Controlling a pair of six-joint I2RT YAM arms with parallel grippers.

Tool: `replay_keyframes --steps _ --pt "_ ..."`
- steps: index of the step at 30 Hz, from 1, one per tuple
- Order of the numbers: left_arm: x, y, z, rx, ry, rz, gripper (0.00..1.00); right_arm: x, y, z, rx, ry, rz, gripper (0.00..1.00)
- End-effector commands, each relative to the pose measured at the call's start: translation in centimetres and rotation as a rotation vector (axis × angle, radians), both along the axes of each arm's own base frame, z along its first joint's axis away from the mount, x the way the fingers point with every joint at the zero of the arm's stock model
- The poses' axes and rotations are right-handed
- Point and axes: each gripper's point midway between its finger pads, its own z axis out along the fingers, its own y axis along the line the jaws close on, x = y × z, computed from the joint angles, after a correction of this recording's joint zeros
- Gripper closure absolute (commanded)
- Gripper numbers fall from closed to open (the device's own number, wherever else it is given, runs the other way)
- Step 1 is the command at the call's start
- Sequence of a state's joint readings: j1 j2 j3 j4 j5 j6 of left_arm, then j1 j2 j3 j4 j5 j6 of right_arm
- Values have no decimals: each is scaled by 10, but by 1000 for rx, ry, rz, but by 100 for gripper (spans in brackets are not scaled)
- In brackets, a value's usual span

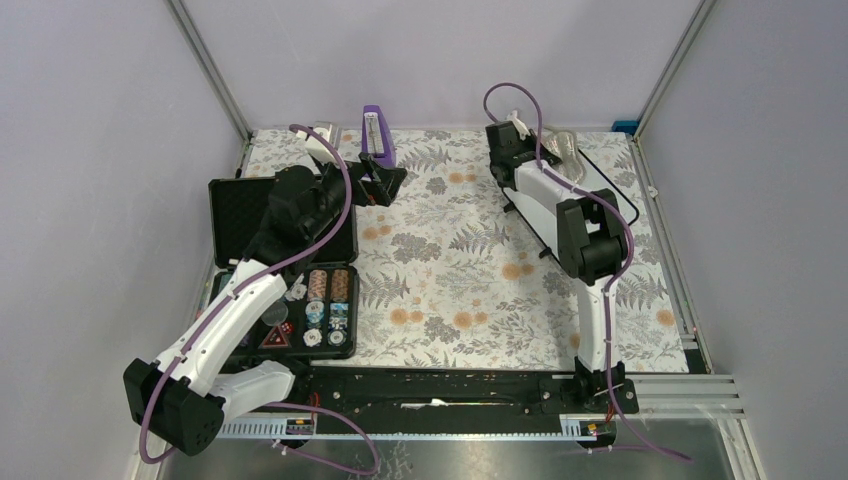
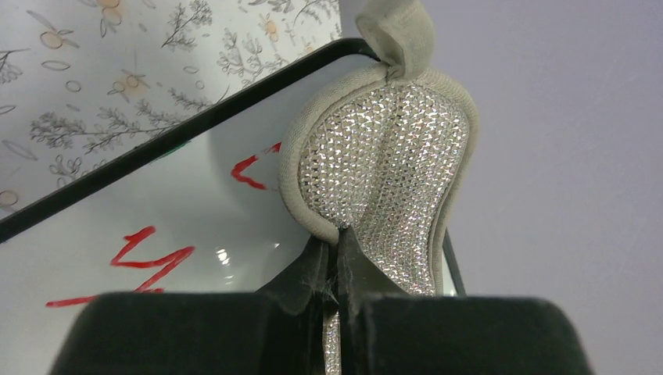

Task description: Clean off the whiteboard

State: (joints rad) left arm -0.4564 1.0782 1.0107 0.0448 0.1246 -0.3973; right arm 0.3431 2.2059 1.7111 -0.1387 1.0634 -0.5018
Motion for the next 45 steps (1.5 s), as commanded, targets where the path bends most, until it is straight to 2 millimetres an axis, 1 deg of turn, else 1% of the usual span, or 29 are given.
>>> replay_keyframes --steps 1,4,7,9,10,11,12,15,16,19,21,22,24,27,30,33,38,42,45 --pt "-2 -3 24 -33 -62 -18 1 -17 21 -48 171 109 63 100" --pt "-2 -4 23 -33 -58 -20 1 -30 51 -70 219 164 155 100" --pt "-1 -4 23 -33 -59 -18 1 -42 82 -82 303 210 236 100" --pt "0 -4 21 -31 -56 -17 1 -47 96 -76 361 206 272 100" --pt "0 -4 21 -30 -55 -18 1 -48 101 -69 385 193 284 100" --pt "0 -4 21 -30 -55 -17 1 -49 102 -58 403 167 286 100" --pt "0 -4 21 -31 -55 -17 1 -50 100 -46 405 139 280 100" --pt "0 -4 21 -31 -54 -18 1 -50 83 2 363 22 234 100" --pt "-1 -4 22 -32 -56 -19 1 -50 75 18 334 -17 207 100" --pt "-2 -4 23 -34 -59 -21 1 -51 38 63 244 -121 101 100" --pt "-2 -4 22 -35 -57 -21 1 -51 10 83 205 -169 25 100" --pt "-2 -4 23 -36 -59 -22 1 -51 -2 89 189 -183 -6 100" --pt "-2 -4 23 -36 -60 -20 1 -52 -23 95 143 -189 -65 100" --pt "-3 -4 24 -35 -62 -21 1 -53 -44 89 78 -160 -118 100" --pt "-2 -4 24 -35 -61 -21 1 -52 -50 73 84 -143 -117 100" --pt "-2 -4 24 -36 -62 -21 1 -54 -54 50 65 -97 -131 100" --pt "-2 -4 24 -35 -61 -20 1 -62 -50 3 94 -4 -128 100" --pt "-1 -5 22 -35 -56 -23 1 -71 -40 -21 57 68 -91 100" --pt "-2 -5 22 -35 -56 -23 1 -73 -23 -32 95 88 -51 100"
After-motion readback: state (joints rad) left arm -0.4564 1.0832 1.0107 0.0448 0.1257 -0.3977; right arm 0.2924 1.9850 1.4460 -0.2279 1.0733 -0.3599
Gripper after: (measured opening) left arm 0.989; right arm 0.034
